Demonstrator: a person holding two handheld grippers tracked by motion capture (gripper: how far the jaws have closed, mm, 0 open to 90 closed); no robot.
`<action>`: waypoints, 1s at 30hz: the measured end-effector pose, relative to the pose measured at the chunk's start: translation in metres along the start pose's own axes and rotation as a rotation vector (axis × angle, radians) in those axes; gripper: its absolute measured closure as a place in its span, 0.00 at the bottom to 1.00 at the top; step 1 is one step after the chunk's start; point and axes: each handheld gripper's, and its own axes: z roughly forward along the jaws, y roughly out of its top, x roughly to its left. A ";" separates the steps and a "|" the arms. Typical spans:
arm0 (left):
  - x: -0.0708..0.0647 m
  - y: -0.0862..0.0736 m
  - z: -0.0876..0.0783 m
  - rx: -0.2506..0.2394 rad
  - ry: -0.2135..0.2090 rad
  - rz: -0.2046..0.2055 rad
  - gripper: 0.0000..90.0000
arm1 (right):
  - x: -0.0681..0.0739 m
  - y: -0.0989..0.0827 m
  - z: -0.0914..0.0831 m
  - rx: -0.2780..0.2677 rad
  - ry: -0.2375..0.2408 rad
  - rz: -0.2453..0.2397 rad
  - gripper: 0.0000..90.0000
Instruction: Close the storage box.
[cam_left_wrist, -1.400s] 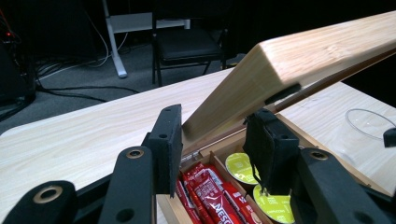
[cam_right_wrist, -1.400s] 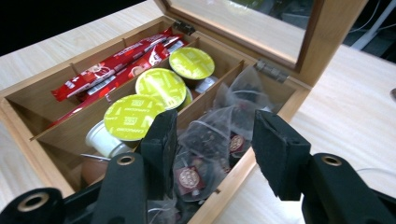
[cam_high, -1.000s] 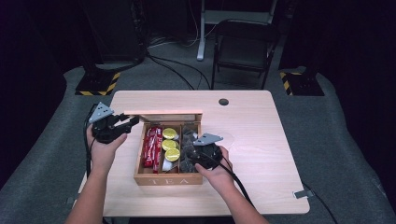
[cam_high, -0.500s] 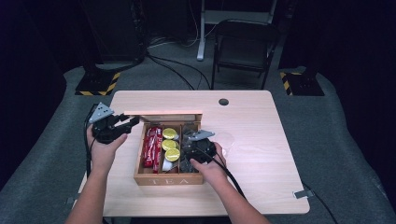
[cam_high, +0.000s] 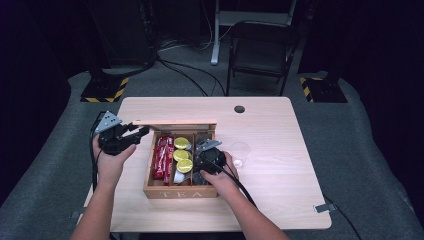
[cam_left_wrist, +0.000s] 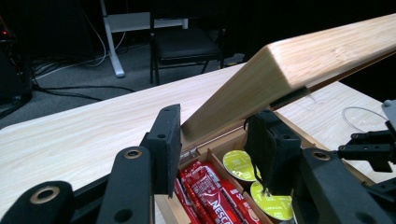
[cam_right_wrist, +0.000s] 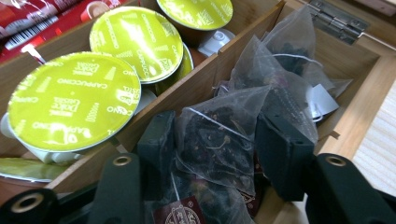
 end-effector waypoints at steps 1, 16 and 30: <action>0.000 0.000 0.000 0.000 0.000 0.000 0.62 | 0.000 0.000 0.001 -0.001 -0.001 -0.002 0.55; 0.000 0.000 0.001 -0.007 0.000 -0.002 0.62 | -0.002 -0.001 0.003 0.000 -0.001 -0.004 0.77; 0.000 0.000 0.001 -0.009 0.000 -0.002 0.62 | 0.000 0.002 -0.024 -0.081 0.027 0.014 0.80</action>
